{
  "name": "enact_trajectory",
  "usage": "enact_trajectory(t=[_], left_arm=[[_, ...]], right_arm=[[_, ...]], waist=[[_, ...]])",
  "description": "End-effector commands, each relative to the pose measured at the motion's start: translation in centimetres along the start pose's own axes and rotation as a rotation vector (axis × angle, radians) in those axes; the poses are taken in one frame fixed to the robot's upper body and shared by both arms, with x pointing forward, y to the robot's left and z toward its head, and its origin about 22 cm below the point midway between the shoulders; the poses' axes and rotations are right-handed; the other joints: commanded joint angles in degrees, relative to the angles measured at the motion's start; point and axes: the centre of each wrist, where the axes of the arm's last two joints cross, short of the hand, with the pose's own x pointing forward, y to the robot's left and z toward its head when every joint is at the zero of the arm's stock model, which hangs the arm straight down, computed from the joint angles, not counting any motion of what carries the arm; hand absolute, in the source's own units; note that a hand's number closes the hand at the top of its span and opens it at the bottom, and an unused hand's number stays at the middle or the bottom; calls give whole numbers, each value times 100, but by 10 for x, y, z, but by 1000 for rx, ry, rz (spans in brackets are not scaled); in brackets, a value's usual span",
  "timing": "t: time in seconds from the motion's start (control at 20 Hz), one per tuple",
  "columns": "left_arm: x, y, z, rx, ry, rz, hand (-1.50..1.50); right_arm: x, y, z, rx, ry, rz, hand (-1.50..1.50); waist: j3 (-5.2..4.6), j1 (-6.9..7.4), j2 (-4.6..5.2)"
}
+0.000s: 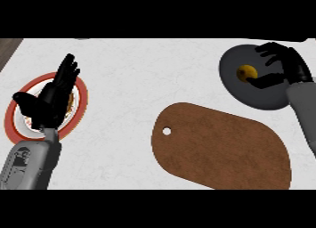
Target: Pick the lemon from the cutting board and place it in the pan
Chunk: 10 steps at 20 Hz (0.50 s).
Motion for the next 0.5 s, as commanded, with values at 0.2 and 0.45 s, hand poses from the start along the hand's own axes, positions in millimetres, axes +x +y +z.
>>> enact_trajectory(t=[0.2,0.45], left_arm=[[1,0,-3,-4,16,9,0],[3,10,-2,15,15,7,0]], right_arm=[[1,1,-5,120,-22,-114,-150],[-26,-7,8,-54,-109,-306,-150]], waist=[[-3,-7,-25],[5,-110,-45]])
